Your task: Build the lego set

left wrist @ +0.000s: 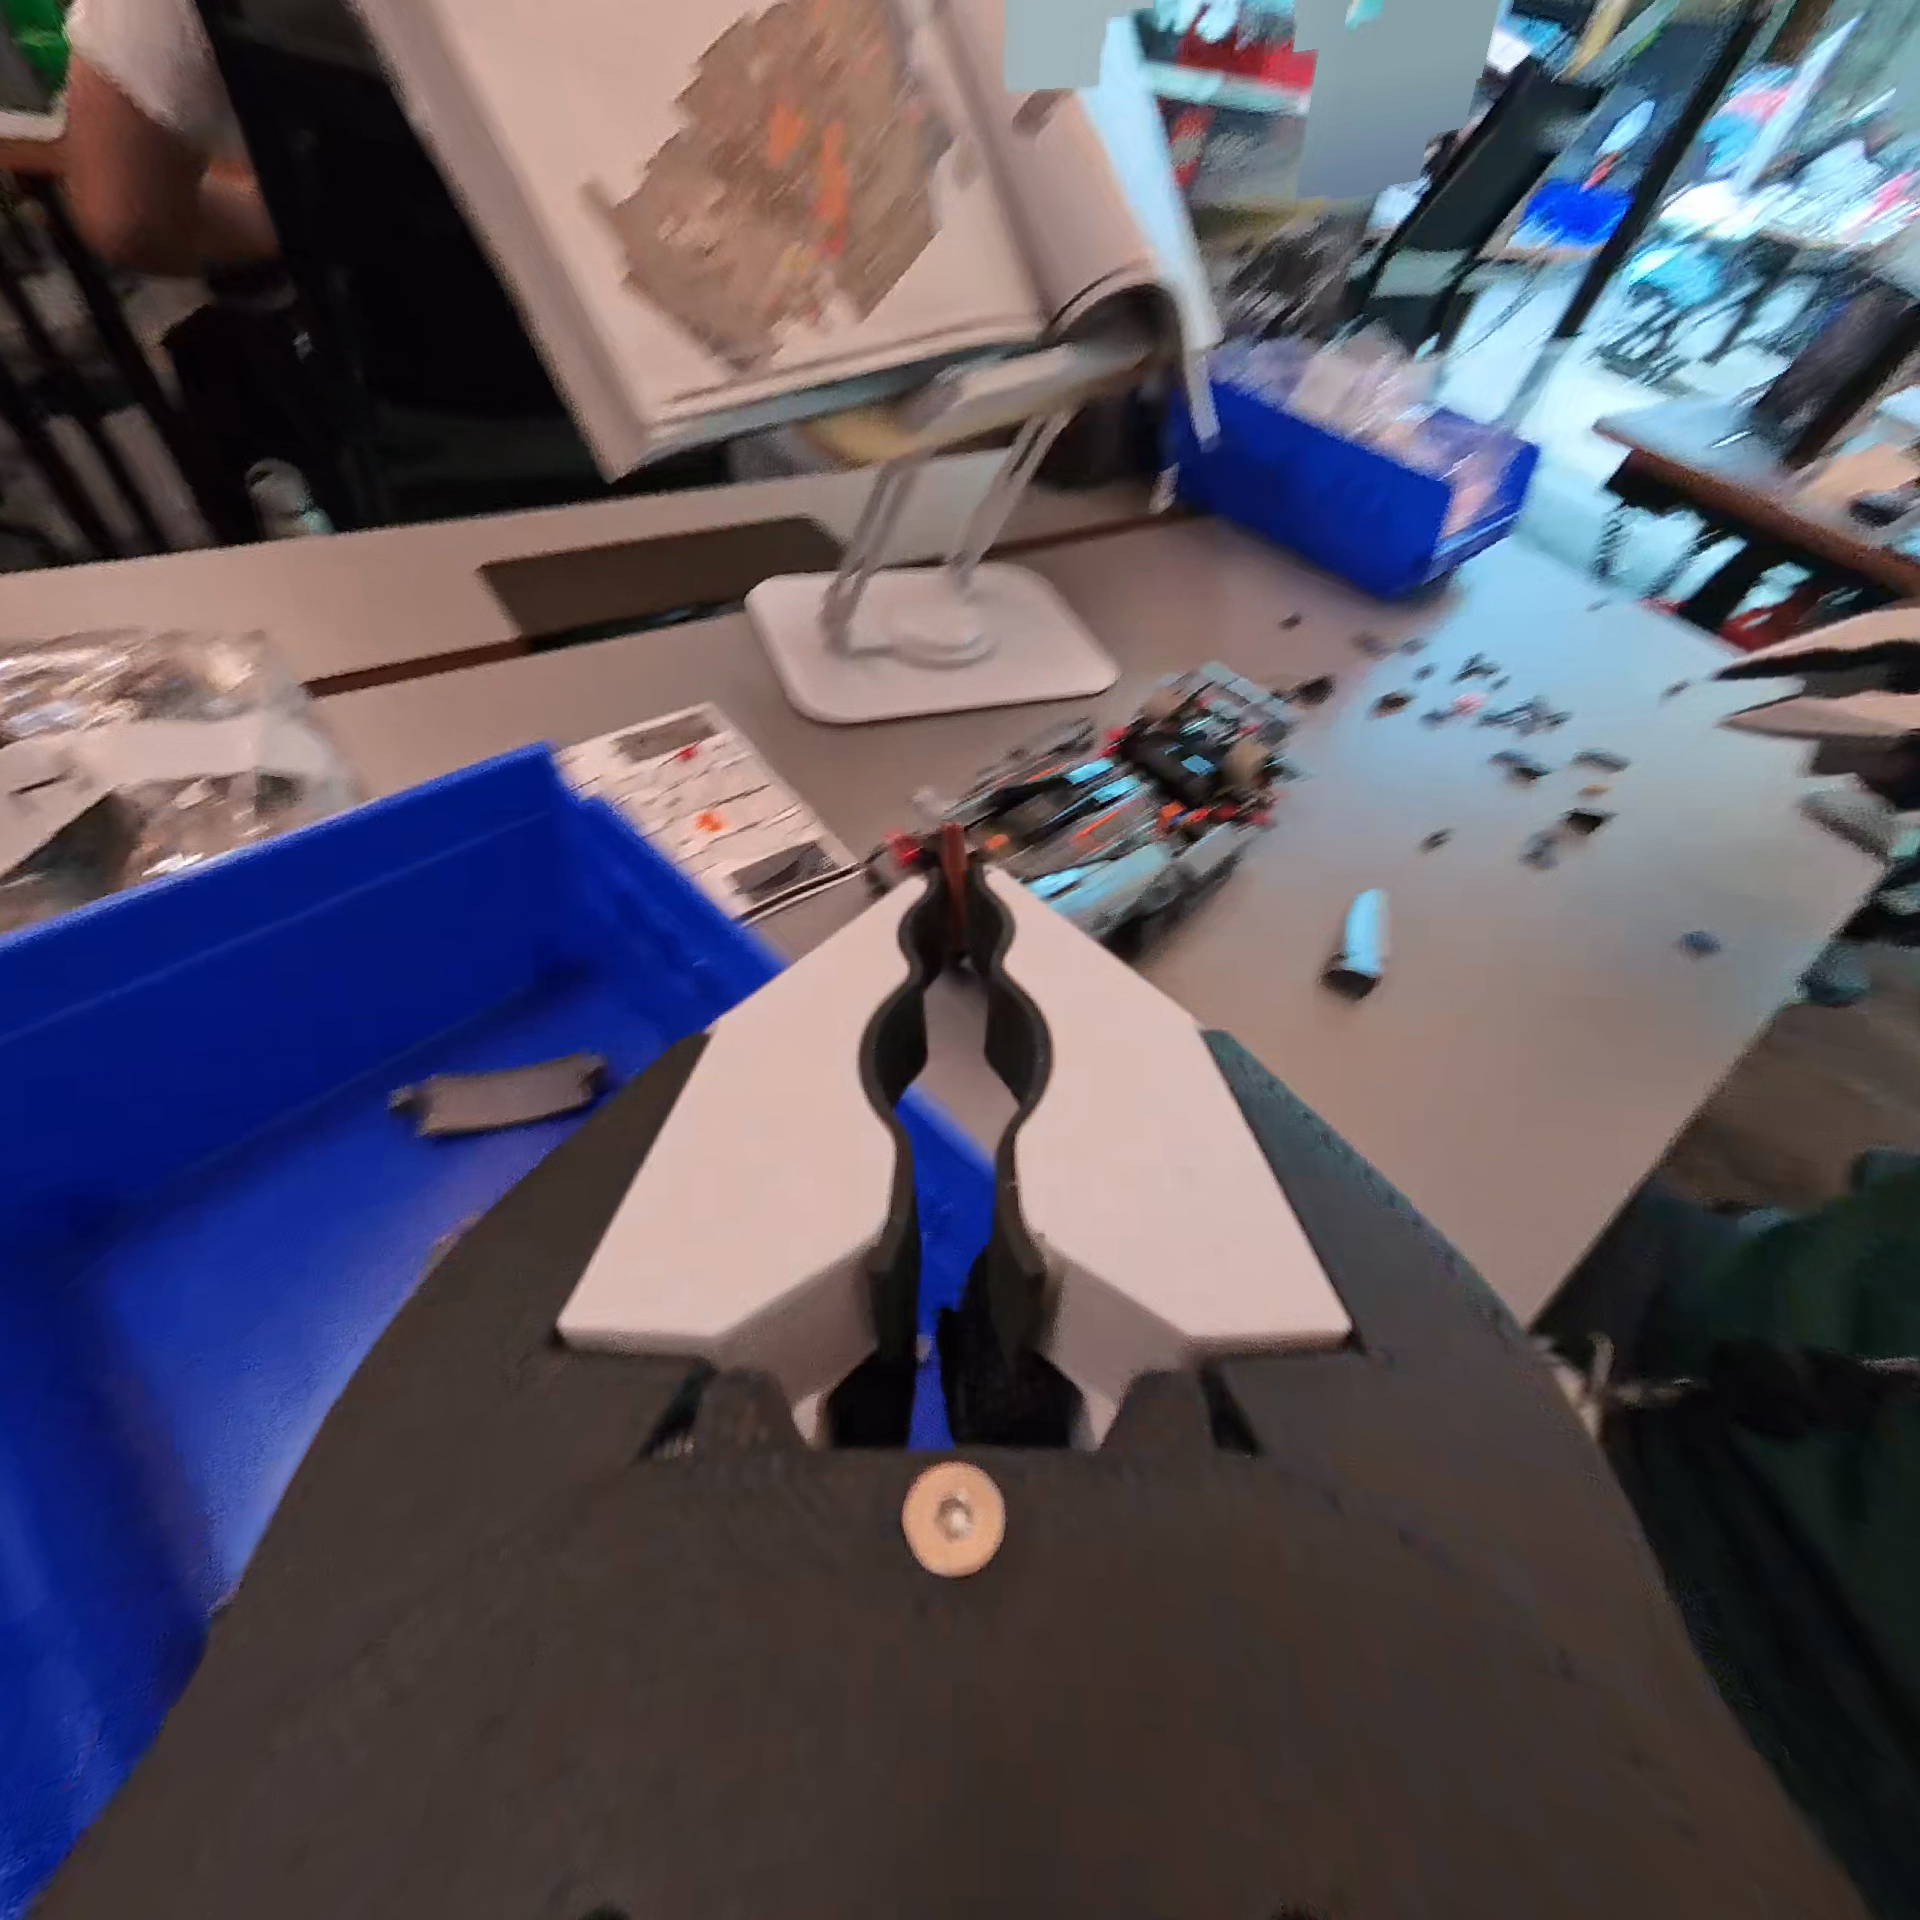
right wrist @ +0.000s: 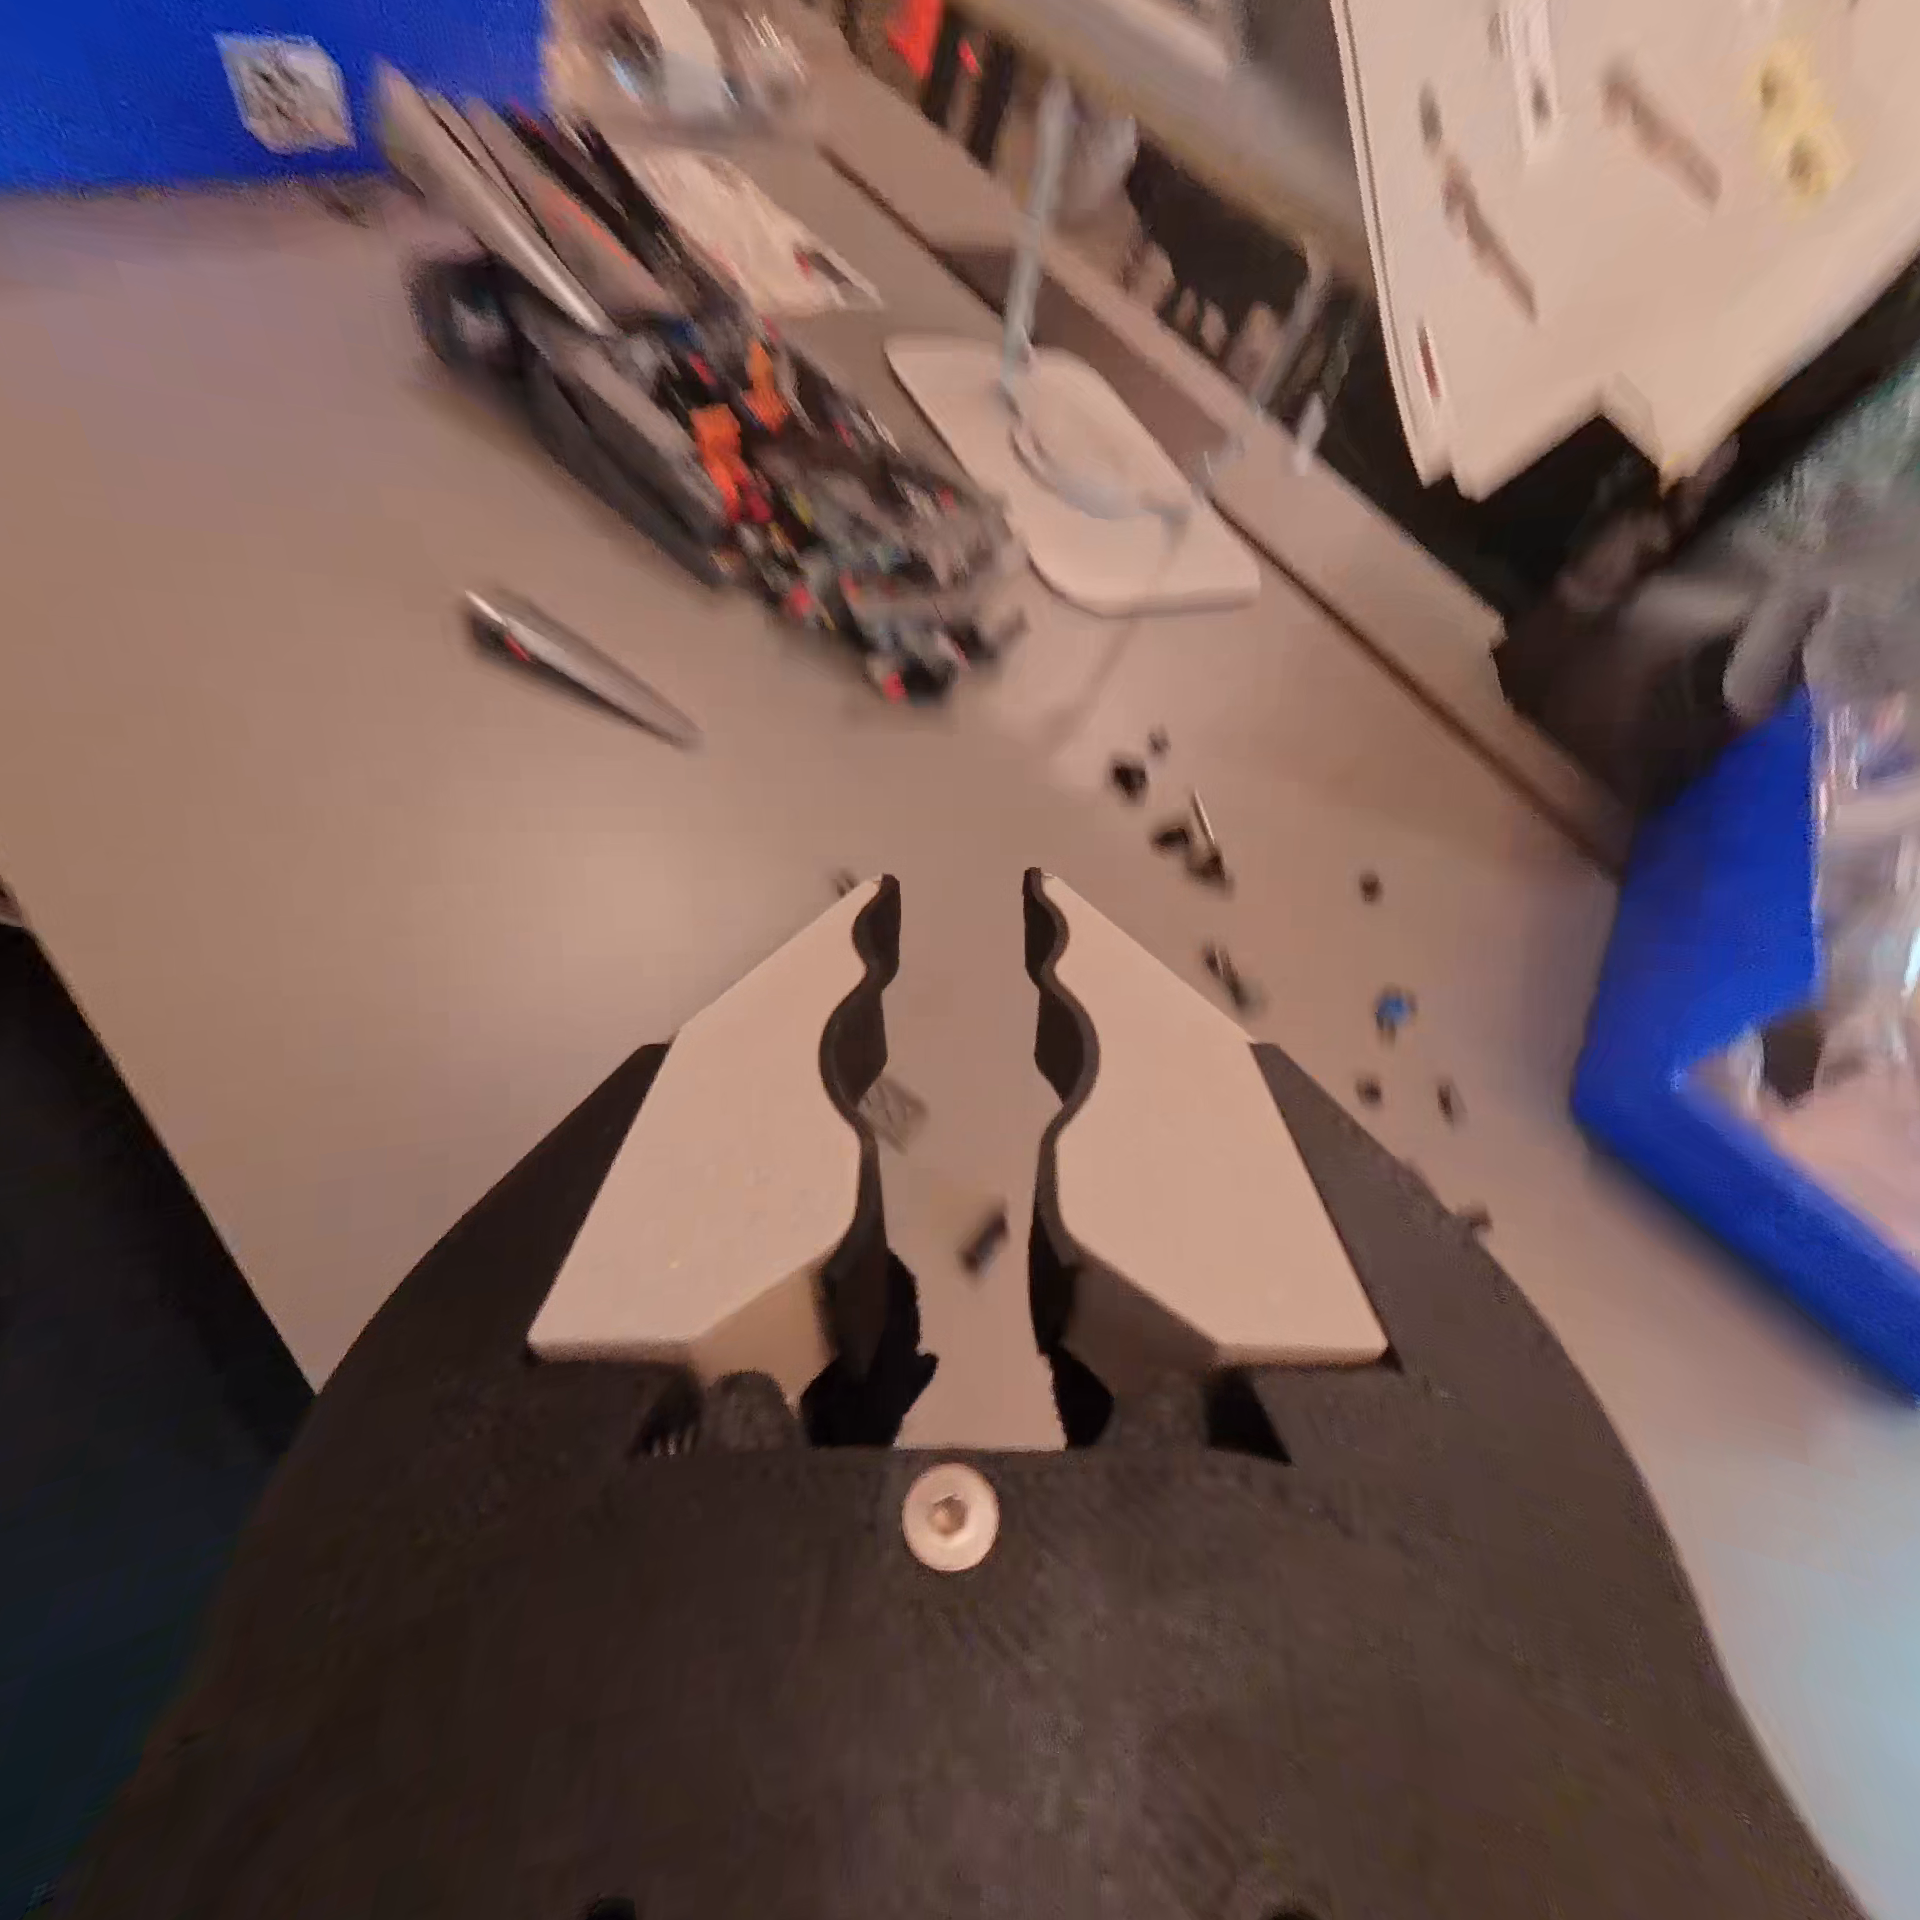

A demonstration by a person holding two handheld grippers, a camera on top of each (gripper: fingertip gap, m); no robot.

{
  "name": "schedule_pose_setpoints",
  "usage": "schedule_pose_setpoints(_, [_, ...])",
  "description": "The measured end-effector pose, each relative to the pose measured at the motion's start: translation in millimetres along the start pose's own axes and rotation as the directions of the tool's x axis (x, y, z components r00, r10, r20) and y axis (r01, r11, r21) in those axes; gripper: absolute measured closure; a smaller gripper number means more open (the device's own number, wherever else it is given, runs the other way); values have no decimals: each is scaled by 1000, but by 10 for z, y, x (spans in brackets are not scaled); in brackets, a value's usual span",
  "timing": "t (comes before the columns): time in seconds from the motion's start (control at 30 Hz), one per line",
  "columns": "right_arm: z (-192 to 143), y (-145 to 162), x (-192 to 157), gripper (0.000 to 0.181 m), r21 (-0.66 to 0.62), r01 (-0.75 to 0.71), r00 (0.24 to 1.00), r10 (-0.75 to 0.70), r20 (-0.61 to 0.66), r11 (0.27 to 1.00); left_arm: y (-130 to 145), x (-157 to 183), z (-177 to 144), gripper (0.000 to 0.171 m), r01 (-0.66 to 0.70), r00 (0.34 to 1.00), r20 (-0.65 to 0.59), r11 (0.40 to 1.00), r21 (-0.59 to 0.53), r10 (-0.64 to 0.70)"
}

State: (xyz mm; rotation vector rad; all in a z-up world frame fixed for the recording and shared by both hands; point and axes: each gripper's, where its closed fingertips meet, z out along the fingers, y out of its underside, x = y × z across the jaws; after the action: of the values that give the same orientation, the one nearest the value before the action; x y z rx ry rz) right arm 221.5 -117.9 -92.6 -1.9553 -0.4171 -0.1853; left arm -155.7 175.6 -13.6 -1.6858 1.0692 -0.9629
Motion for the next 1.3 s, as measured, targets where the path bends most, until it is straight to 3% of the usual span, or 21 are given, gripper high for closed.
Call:
schedule_pose_setpoints(0.13, [164, -772, -520, 155, 187, 53, 992, -73, 102, 981, -175, 665, 143, 170, 44, 990, -141, 991, 123, -27])
schedule_pose_setpoints(0.27, [371, -1345, -1076, 153, 349, 63, 977, -129, 170, 935, -260, 1327, 430, 170, 201, 934, -335, 956, 213, -122])
schedule_pose_setpoints(0.4, [511, -1742, -1409, 154, 450, 174, 964, -244, 102, 876, -320, 1742, 742, 170, 480, 782, -552, 846, 234, -291])
schedule_pose_setpoints(0.5, [595, -1899, -1422, 154, 468, 227, 961, -275, 36, 854, -314, 1977, 958, 170, 589, 679, -649, 783, 199, -345])
schedule_pose_setpoints(0.6, [702, -1946, -1316, 155, 457, 234, 965, -263, -1, 858, -309, 2131, 1113, 170, 669, 589, -708, 727, 157, -389])
schedule_pose_setpoints(0.77, [815, -1840, -1236, 156, 421, 230, 968, -252, -4, 877, -260, 2351, 1319, 170, 728, 514, -737, 678, 105, -439])
schedule_pose_setpoints(0.93, [776, -1716, -1068, 171, 410, 182, 982, -184, -36, 894, -218, 2473, 1470, 170, 760, 475, -744, 645, 78, -470])
schedule_pose_setpoints(1.3, [703, -1504, -920, 179, 382, 140, 990, -143, -22, 913, -145, 2612, 1662, 170, 810, 420, -758, 583, 65, -499])
